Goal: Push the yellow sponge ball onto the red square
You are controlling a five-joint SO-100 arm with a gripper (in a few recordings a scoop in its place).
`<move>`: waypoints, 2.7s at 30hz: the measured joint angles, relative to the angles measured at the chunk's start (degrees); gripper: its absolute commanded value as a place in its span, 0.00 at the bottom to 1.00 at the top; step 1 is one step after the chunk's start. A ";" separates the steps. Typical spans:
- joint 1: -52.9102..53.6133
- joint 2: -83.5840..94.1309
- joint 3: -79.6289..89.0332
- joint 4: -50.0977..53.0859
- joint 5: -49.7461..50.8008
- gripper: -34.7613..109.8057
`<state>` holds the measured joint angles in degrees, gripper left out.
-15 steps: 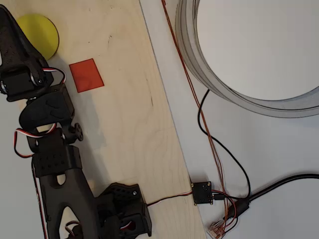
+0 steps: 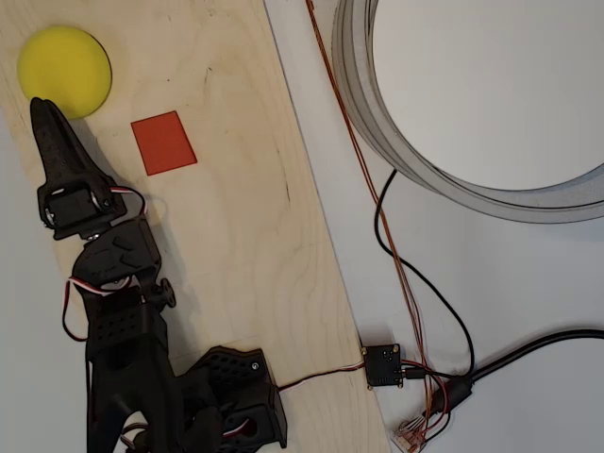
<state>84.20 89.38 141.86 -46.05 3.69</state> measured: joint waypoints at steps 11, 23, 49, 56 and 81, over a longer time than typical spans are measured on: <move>-3.08 4.22 -15.82 30.50 -0.18 0.36; -3.87 -12.13 -38.06 45.44 1.93 0.41; -4.39 -36.65 -78.22 72.25 4.83 0.43; -3.43 -39.02 -79.89 76.38 7.73 0.45; -2.72 -46.85 -87.98 84.55 10.99 0.45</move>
<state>81.47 42.54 53.88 38.50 14.68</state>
